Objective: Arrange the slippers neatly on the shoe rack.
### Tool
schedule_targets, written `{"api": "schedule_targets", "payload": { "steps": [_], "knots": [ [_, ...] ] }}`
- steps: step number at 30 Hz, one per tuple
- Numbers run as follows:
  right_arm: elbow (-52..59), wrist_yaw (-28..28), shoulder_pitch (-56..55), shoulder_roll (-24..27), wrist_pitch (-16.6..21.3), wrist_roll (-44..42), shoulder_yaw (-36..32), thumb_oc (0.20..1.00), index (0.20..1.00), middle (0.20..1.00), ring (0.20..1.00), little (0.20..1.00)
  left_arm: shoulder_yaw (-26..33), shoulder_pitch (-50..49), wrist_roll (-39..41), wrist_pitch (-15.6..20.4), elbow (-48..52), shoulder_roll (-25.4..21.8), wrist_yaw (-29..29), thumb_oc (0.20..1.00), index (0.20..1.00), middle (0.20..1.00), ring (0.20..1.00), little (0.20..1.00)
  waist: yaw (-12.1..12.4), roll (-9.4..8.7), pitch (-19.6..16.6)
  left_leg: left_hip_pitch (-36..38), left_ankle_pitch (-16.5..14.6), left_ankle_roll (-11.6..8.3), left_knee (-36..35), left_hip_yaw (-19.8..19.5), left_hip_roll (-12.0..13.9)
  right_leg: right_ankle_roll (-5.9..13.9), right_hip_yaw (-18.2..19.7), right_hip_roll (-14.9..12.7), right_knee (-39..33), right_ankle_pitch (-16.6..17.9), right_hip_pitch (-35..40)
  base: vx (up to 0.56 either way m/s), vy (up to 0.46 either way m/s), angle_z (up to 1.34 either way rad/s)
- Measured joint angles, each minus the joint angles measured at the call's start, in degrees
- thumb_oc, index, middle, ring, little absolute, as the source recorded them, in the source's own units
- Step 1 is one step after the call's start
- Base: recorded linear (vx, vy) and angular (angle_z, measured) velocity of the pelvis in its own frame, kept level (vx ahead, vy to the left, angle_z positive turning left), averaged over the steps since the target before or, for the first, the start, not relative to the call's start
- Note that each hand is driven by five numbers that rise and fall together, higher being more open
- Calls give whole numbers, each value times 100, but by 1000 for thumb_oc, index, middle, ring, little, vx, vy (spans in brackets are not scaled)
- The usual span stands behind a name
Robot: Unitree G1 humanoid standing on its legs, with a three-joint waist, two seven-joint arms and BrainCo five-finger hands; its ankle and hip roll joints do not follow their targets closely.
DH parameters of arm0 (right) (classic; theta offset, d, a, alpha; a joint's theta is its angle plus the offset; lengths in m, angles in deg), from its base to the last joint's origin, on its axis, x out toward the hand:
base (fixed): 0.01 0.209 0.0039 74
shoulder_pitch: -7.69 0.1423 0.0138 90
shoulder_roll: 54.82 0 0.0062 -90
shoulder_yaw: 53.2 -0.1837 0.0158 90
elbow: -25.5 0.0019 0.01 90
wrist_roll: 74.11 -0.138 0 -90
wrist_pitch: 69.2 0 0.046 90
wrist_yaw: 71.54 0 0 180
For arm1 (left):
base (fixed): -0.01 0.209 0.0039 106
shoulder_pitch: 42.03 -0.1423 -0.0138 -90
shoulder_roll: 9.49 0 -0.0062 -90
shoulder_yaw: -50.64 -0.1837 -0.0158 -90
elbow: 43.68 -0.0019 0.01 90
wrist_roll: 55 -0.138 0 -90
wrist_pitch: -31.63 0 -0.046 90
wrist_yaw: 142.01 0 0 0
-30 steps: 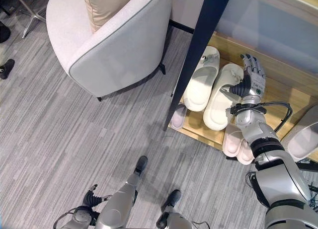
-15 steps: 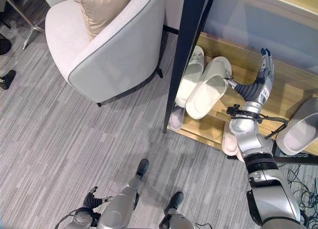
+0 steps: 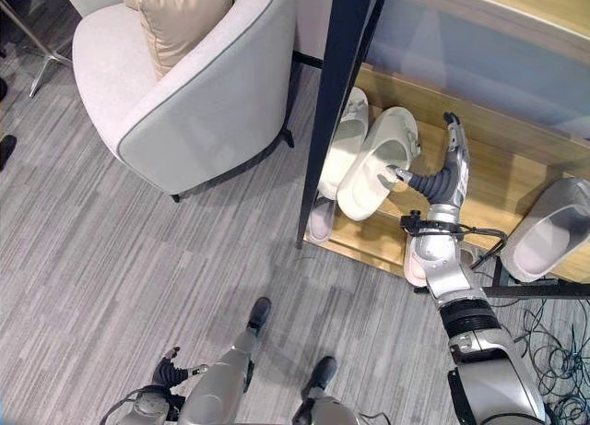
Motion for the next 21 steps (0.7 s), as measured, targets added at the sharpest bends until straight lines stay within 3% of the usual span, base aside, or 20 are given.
{"api": "schedule_targets", "payload": {
  "steps": [3, 20, 21],
  "knots": [
    [-647, -21, 218, -114, -27, -2, 170, 1000, 1000, 1000, 1000, 1000, -9, 0, -9, 4, -5, -25, 0, 1000, 1000, 1000, 1000, 1000, 34, -60, -38, -31, 0, 0, 0, 2, -3, 1, -1, -3, 1, 0, -32, 0, 0, 0],
    [-1311, 112, 971, -110, -72, -683, 90, 1000, 1000, 1000, 1000, 1000, -45, 4, -5, 6, -119, -25, 38, 1000, 1000, 1000, 1000, 1000, 84, -57, -34, -250, 2, 2, 1, 7, -22, 5, 2, -26, -1, 1, -246, 0, 0, 0],
    [-1398, 105, 1034, -110, -72, -713, 90, 871, 871, 871, 871, 871, -50, 6, -5, 7, -119, -25, 38, 1000, 1000, 1000, 1000, 1000, 85, -52, -31, -263, 2, 2, 1, 7, -24, 5, 2, -29, -1, 1, -260, 0, 0, 0]
  ]
}}
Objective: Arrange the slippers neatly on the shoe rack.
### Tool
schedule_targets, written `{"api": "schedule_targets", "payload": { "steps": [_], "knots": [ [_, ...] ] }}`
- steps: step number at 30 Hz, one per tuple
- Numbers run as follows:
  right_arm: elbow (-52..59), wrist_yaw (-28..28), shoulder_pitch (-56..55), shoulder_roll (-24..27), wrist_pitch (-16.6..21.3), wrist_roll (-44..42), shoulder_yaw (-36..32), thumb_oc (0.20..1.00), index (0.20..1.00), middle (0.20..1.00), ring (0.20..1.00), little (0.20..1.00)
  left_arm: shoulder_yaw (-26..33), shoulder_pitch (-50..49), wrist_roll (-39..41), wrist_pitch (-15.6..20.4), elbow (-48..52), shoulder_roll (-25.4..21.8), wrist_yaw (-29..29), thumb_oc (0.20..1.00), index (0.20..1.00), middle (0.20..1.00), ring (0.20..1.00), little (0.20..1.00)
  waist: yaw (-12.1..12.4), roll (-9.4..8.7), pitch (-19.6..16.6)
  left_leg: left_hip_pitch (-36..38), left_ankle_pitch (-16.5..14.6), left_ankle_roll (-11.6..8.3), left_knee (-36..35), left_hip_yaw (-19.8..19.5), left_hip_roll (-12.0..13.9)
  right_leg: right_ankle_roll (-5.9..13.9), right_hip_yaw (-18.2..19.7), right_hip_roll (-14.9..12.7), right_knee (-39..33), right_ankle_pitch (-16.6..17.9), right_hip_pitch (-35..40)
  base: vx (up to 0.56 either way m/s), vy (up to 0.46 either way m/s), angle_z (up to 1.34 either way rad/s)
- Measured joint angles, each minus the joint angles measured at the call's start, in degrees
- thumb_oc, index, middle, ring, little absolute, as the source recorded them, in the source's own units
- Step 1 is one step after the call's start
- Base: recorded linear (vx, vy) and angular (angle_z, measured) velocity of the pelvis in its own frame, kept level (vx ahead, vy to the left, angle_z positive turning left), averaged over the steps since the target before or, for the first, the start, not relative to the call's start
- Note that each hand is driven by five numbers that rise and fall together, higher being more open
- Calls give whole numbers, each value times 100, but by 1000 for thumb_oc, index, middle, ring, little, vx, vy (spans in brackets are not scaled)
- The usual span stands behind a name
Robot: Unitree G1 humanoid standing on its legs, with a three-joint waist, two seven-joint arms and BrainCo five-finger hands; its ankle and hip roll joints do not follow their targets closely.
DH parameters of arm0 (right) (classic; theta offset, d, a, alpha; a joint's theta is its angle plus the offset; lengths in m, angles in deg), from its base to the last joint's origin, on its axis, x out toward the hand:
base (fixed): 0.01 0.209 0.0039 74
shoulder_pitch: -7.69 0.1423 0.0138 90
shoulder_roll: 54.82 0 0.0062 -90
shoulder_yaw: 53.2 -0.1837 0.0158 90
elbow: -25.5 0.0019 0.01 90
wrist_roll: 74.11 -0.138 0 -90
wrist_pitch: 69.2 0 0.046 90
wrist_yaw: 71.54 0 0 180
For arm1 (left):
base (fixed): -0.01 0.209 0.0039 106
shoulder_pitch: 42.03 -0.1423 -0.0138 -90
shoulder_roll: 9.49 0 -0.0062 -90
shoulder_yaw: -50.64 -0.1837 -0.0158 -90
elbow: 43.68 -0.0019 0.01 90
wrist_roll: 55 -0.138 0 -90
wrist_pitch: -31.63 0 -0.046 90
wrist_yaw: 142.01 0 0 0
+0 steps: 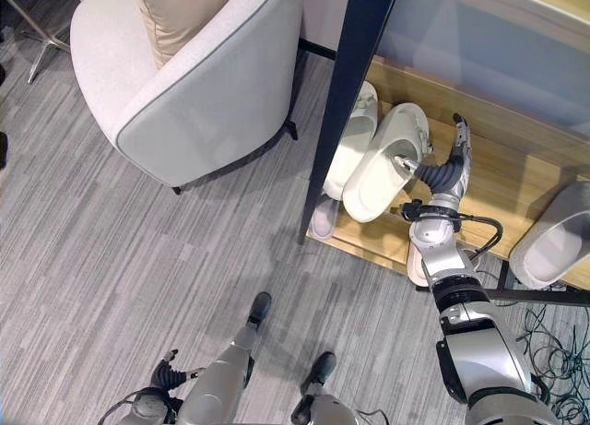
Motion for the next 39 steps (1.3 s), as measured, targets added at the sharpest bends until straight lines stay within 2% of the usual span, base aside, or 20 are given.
{"api": "schedule_targets", "payload": {
  "steps": [1, 2, 3, 6, 13, 16, 18, 24, 25, 26, 27, 32, 39],
  "knots": [
    [-15, -5, 7, 0, 0, -124, 0, 570, 570, 570, 570, 570, -3, 0, 1, 3, 0, 1, 0, 1000, 1000, 1000, 1000, 1000, 5, 3, 1, -14, 0, 0, 0, 0, -3, 0, 0, -2, 0, 0, -14, 0, 0, 0],
    [-20, -10, 10, 0, 0, -145, 1, 344, 344, 344, 344, 344, -3, 0, 1, 3, -1, 3, 0, 1000, 1000, 1000, 1000, 1000, 8, 10, 0, -25, 0, 0, 0, 0, -4, 0, 1, -4, -1, 0, -26, 0, 0, 0],
    [-20, -18, 12, 0, 0, -145, 2, 200, 200, 200, 200, 200, -3, 0, 0, 3, 0, 6, 0, 1000, 1000, 1000, 1000, 1000, 15, 17, -2, -28, 0, 0, 0, 0, -6, 0, 0, -6, -1, 0, -28, 0, 0, 0],
    [-169, 40, 142, 20, 1, -180, 0, 200, 200, 200, 200, 200, -8, 12, 11, 5, 1, 62, 7, 1000, 1000, 1000, 1000, 1000, 101, 101, -3, -40, 0, 0, 0, 1, -11, 1, 0, -11, 0, 0, -42, 0, 0, 0],
    [-202, 548, 137, 95, -127, 192, 1, 200, 200, 200, 200, 200, -11, 36, 65, 4, 0, 78, 14, 1000, 1000, 1000, 1000, 1000, 102, 105, -3, -40, 0, 0, 0, -1, -13, 2, -1, -11, 0, -1, -42, 0, 0, 0],
    [-156, 657, 140, 274, -165, 558, 19, 200, 200, 200, 200, 200, -10, 44, 62, 5, -2, 84, 16, 1000, 1000, 1000, 1000, 1000, 116, 107, 1, -42, 0, 0, 0, -3, -15, 2, -3, -11, 0, -1, -43, 0, 0, 0],
    [-108, 741, 150, 518, -279, 875, 379, 200, 200, 200, 200, 200, -9, 79, 62, 2, -10, 85, 17, 1000, 1000, 1000, 1000, 1000, 107, 103, 4, -43, 0, 0, 0, -4, -14, 2, -4, -8, 0, -1, -43, 0, 0, 0],
    [-127, 724, 367, 492, -464, 1291, 686, 200, 200, 200, 200, 200, -10, 236, 68, 4, -11, 74, 33, 1000, 1000, 1000, 1000, 1000, 56, 32, 68, -59, 0, 0, 0, -9, -7, 2, -6, 1, 0, -1, -60, 0, 0, 0],
    [-126, 725, 393, 492, -477, 1292, 689, 727, 727, 727, 727, 727, -10, 251, 69, 6, -11, 67, 34, 1000, 1000, 1000, 1000, 1000, 56, 15, 78, -65, 0, 0, 0, -9, -8, 2, -6, 1, 1, -1, -65, 0, 0, 0],
    [-126, 726, 416, 492, -495, 1291, 687, 903, 903, 903, 903, 903, -11, 252, 71, 8, -9, 58, 35, 1000, 1000, 1000, 1000, 1000, 54, -4, 90, -65, 0, 0, 0, -8, -9, 2, -6, -1, 0, -1, -67, 0, 0, 0],
    [-128, 726, 423, 485, -518, 1292, 687, 1000, 1000, 1000, 1000, 1000, -8, 259, 73, 9, -9, 39, 37, 1000, 1000, 1000, 1000, 1000, 52, -34, 112, -65, 0, 0, 0, -8, -7, 2, -5, 1, 0, -1, -68, 0, 0, 0],
    [-230, 796, 577, 479, -618, 1291, 670, 1000, 1000, 1000, 1000, 1000, -9, 265, 76, 8, -11, 28, 50, 1000, 1000, 1000, 1000, 1000, 48, -56, 130, -66, 0, 0, 0, -7, -7, 1, -5, 0, 1, 0, -68, 0, 0, 0],
    [-275, 1291, 586, 459, -869, 1304, 572, 1000, 1000, 1000, 1000, 1000, -9, 265, 82, 1, -15, 43, 165, 1000, 1000, 1000, 1000, 1000, -37, -54, 129, -62, 1, 1, 0, -2, -7, 0, 1, -2, 1, 0, -68, 0, 0, 0]
  ]
}}
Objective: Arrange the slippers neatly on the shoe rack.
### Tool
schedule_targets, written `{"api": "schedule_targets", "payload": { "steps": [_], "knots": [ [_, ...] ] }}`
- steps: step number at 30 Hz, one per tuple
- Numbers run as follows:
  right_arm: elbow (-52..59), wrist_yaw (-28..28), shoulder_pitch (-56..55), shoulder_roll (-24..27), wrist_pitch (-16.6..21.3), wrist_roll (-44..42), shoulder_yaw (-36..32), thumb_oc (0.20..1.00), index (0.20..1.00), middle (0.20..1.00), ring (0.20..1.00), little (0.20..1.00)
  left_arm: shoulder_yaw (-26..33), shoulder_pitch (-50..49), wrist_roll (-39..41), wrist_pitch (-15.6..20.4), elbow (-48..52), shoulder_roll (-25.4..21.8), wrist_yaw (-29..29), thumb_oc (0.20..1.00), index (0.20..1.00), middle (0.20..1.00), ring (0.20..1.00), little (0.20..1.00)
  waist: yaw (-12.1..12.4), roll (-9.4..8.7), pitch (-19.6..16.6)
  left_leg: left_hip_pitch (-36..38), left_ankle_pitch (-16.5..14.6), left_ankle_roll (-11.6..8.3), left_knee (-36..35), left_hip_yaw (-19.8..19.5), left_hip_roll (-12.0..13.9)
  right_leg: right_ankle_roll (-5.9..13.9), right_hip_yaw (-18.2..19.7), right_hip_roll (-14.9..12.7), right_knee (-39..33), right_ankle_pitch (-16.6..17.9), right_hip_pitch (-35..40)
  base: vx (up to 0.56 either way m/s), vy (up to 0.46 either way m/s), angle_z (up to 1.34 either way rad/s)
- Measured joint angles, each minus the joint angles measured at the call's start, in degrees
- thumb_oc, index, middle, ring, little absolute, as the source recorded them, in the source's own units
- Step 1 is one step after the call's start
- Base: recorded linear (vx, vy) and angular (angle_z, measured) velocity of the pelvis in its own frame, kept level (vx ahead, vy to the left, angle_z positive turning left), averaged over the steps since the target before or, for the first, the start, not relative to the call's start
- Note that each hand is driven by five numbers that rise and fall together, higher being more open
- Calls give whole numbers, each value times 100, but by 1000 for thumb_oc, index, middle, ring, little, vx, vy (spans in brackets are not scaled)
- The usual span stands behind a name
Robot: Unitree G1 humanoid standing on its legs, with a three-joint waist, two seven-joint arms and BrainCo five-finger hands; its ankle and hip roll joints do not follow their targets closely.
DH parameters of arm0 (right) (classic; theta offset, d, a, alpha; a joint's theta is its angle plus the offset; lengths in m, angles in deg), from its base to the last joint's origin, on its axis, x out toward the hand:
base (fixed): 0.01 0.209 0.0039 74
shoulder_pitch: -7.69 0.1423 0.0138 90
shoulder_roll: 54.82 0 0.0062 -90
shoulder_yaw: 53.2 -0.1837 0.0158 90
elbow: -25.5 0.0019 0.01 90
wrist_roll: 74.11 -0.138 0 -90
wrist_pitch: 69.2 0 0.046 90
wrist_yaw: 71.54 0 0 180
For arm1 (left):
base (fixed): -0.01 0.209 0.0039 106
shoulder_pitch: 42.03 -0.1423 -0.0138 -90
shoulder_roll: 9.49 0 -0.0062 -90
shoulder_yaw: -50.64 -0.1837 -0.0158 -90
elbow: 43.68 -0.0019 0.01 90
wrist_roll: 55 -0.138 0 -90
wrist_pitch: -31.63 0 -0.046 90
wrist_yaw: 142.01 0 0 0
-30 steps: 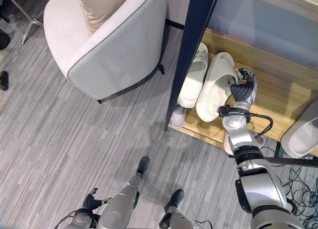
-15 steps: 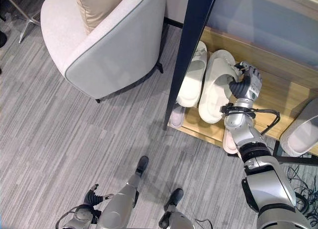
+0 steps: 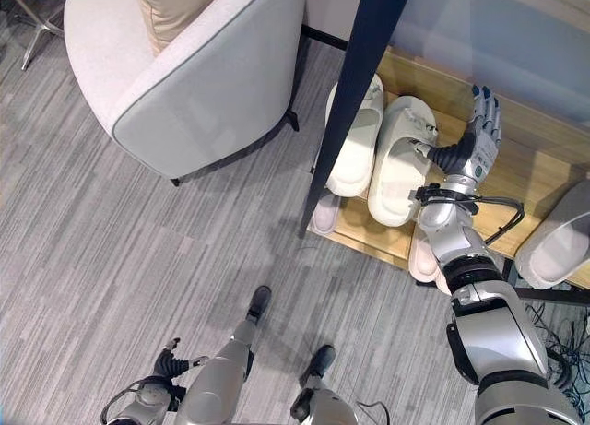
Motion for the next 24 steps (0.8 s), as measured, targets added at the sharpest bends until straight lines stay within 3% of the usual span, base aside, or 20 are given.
{"api": "schedule_targets", "payload": {
  "steps": [4, 5, 7, 9, 11, 15, 20, 24],
  "knots": [
    [319, 321, -88, -97, 60, 84, -498, 1000, 1000, 1000, 1000, 1000, 3, 0, 1, -3, 3, -5, -1, 1000, 1000, 1000, 1000, 1000, -17, 16, -8, 12, 0, 0, 0, 8, 0, 0, 10, -4, 0, 0, 6, 0, 0, 0],
    [738, 327, -315, -182, 301, -71, -934, 1000, 1000, 1000, 1000, 1000, 14, -1, 1, -4, 9, 2, -5, 1000, 1000, 1000, 1000, 1000, -15, 19, -10, 22, 0, 0, 1, 8, 0, 0, 8, -8, -1, 0, 21, 0, 0, 0],
    [861, 308, -445, -225, 545, -392, -1064, 1000, 1000, 1000, 1000, 1000, 14, 0, 0, -10, -1, 1, -11, 1000, 1000, 1000, 1000, 1000, -31, 30, -16, 49, 1, 0, 1, 17, -1, 1, 17, -12, 0, 0, 46, 0, 0, 0],
    [911, 89, -720, -298, 709, -729, -1148, 1000, 1000, 1000, 1000, 1000, 22, 0, -1, -10, -55, 11, -35, 1000, 1000, 1000, 1000, 1000, -54, 46, -24, 120, 0, -1, 0, 26, 0, 1, 24, -24, -2, 0, 110, 1, -8, -2],
    [985, -532, -944, -532, 942, -1475, -1278, 1000, 1000, 1000, 1000, 1000, 22, -27, -7, -59, -103, 23, -157, 1000, 1000, 1000, 1000, 1000, -143, 137, -73, 133, 0, -1, 0, 45, 11, 3, 46, -27, -1, 4, 114, 2, -20, -6],
    [1280, -1265, -1162, -739, 993, -2272, -1264, 1000, 1000, 1000, 1000, 1000, 258, -74, -12, -109, -105, 98, -255, 1000, 1000, 1000, 1000, 1000, -167, 198, -107, 199, -6, -8, -1, 157, 36, 8, 169, -11, -1, 18, 124, 9, -18, -13],
    [1489, -1017, -1354, -739, 938, -2011, -1427, 1000, 1000, 1000, 1000, 1000, 274, -105, -9, -131, -107, 103, -256, 1000, 1000, 1000, 1000, 1000, -328, 219, -155, 216, -6, -8, -1, 166, 34, 5, 179, -16, 0, 26, 136, 0, 0, 0],
    [1527, -693, -1726, -737, 678, -1588, -1511, 1000, 1000, 1000, 1000, 1000, 271, -110, -8, -157, -108, 116, -255, 1000, 1000, 1000, 1000, 1000, -409, 223, -228, 228, -6, -8, -1, 195, 45, 2, 212, -13, 0, 30, 130, 7, -27, -5]
  ]
}}
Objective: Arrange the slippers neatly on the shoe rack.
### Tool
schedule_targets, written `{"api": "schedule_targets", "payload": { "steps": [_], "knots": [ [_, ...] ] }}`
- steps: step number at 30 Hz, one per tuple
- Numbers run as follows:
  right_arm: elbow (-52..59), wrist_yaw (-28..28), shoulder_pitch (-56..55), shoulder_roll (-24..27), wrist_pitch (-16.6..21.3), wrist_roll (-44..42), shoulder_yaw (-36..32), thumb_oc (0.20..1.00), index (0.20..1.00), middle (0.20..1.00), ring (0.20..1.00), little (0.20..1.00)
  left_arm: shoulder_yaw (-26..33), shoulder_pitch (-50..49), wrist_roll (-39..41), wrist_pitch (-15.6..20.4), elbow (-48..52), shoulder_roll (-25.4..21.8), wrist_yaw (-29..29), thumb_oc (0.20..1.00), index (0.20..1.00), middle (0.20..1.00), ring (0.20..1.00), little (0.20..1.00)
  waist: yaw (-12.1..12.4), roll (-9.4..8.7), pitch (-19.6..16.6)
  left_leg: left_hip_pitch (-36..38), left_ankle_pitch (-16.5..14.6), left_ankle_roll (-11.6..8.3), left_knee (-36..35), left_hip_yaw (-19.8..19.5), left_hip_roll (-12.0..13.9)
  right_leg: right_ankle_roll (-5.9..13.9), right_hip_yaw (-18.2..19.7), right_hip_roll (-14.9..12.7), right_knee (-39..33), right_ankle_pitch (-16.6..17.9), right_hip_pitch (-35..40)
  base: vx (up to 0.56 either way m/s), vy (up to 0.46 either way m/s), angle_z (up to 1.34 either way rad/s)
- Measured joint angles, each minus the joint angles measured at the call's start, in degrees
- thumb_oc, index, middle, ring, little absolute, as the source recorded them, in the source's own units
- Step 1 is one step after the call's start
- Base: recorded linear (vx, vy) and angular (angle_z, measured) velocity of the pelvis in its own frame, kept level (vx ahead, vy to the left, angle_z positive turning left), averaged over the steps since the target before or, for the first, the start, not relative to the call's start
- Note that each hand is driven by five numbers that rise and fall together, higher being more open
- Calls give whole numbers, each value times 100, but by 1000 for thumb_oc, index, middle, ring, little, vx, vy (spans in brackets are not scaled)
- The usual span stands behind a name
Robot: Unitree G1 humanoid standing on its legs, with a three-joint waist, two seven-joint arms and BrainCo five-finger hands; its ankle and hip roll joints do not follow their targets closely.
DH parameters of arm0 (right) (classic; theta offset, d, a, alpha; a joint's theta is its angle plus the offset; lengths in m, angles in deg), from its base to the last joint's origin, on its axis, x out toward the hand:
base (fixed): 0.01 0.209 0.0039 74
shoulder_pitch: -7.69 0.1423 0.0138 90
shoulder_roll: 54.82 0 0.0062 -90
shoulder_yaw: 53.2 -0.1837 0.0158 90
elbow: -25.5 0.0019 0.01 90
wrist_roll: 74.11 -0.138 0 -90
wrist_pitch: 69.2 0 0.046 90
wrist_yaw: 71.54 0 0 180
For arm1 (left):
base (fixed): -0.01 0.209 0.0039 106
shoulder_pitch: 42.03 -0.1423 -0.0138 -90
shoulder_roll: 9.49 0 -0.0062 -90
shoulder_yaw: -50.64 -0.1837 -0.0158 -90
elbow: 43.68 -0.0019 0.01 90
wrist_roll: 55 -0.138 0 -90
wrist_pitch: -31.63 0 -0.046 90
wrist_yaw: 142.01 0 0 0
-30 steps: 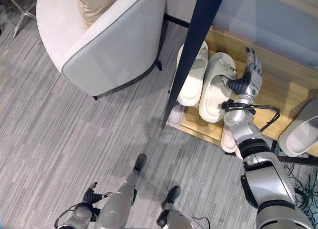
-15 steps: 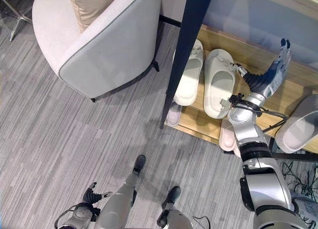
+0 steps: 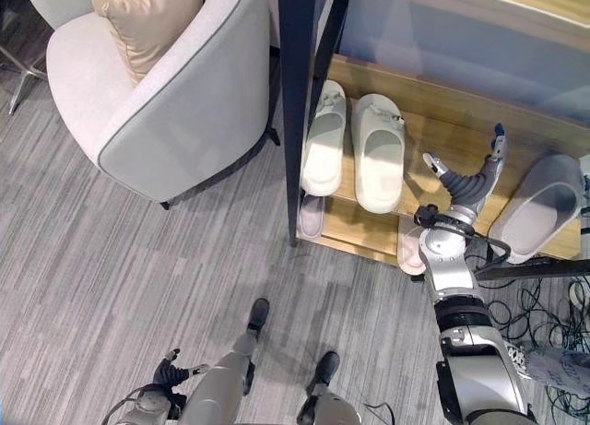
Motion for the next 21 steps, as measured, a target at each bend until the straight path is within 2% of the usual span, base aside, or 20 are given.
{"api": "schedule_targets", "payload": {
  "steps": [4, 9, 12, 21],
  "knots": [
    [-303, 462, -120, 0, -269, 165, -264, 1000, 1000, 1000, 1000, 1000, -7, -8, 4, -83, 0, -1, 1, 1000, 1000, 1000, 1000, 1000, -75, 22, -83, 22, 0, 0, 0, 84, 24, 3, 96, 2, 0, 36, -22, 14, -28, -11],
    [-903, 799, -93, 2, -341, 95, -562, 1000, 1000, 1000, 1000, 1000, -24, -15, 12, -91, -6, -3, 3, 1000, 1000, 1000, 1000, 1000, -82, 20, -122, 20, 0, 0, -1, 104, 35, -2, 116, 5, 0, 46, -34, 2, -3, -1],
    [-1570, 848, -43, 69, -359, -353, -693, 1000, 1000, 1000, 1000, 1000, -42, -21, 169, -96, -28, 1, 4, 1000, 1000, 1000, 1000, 1000, -97, 17, -185, -6, 0, 0, -1, 107, 36, -3, 120, 7, 0, 46, -62, 0, 0, 0],
    [-1879, 839, 387, 172, -377, -811, -656, 1000, 1000, 1000, 1000, 1000, -42, -38, 174, -96, -106, -10, 19, 1000, 1000, 1000, 1000, 1000, -218, 30, -192, -31, -2, 0, -1, 142, 43, -3, 155, 3, 0, 49, -112, 0, -4, -1]
  ]
}}
